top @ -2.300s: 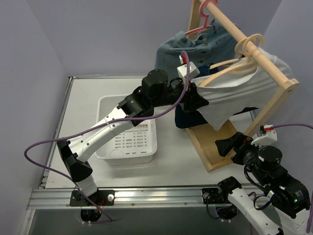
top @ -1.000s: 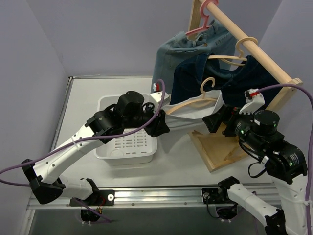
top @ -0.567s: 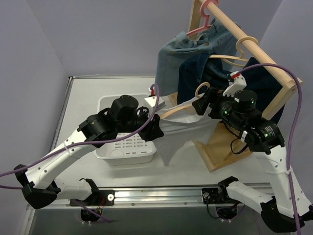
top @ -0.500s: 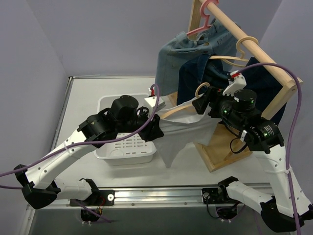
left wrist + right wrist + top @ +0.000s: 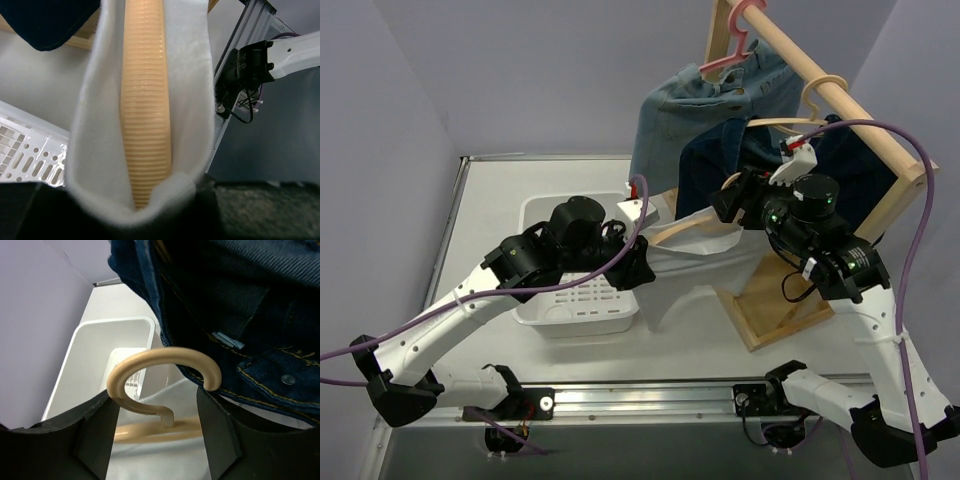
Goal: Remove the skirt from the hanger
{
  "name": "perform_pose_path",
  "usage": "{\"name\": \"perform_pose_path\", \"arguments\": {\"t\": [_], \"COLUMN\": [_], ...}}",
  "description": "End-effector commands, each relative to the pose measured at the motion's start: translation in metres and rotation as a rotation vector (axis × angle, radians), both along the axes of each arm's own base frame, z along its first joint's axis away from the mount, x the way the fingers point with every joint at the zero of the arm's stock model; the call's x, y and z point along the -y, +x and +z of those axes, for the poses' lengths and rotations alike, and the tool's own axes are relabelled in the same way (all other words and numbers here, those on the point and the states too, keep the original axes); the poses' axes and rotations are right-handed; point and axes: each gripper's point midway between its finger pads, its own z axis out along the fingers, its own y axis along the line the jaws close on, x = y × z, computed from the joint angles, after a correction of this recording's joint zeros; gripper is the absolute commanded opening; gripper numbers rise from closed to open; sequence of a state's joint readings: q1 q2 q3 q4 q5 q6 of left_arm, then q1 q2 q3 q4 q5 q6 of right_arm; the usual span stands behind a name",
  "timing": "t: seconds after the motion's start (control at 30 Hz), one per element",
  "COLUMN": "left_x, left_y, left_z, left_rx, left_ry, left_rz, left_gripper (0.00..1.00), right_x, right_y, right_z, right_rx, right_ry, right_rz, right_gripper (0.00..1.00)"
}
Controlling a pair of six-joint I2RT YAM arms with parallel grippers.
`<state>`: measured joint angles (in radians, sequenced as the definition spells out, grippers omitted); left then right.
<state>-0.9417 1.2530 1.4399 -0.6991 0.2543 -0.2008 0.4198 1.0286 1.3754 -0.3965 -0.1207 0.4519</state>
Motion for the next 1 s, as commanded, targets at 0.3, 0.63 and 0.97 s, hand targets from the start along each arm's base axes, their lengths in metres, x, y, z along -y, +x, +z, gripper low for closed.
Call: {"name": "perform_pose_path", "arguments": {"t": [0.3,0.63,0.97], "left_x": [0.021,0.027,0.026], "left_y": [-0.004,-0.006,-0.008], "left_z": [0.052,0.064,0.066], "left_rx": [0.066,0.069,0.067], "left_ry": [-0.176,-0.235,-0.246], "left_rz": [-0.072,-0.086,-0.095], "left_gripper": [0.02,0.02,0.03], "right_x": [-0.021,0.001,0.019], "right_y": [0.017,0.014,0.004], "right_z": [-0.048,-0.068,-0.085], "right_rx": [-0.059,-0.075,-0.092], "right_ry": [0.030,-0.080,-0.086], "right_rz": [0.026,-0.046,-0.127], "right_gripper": [0.22,0.43,0.00]}}
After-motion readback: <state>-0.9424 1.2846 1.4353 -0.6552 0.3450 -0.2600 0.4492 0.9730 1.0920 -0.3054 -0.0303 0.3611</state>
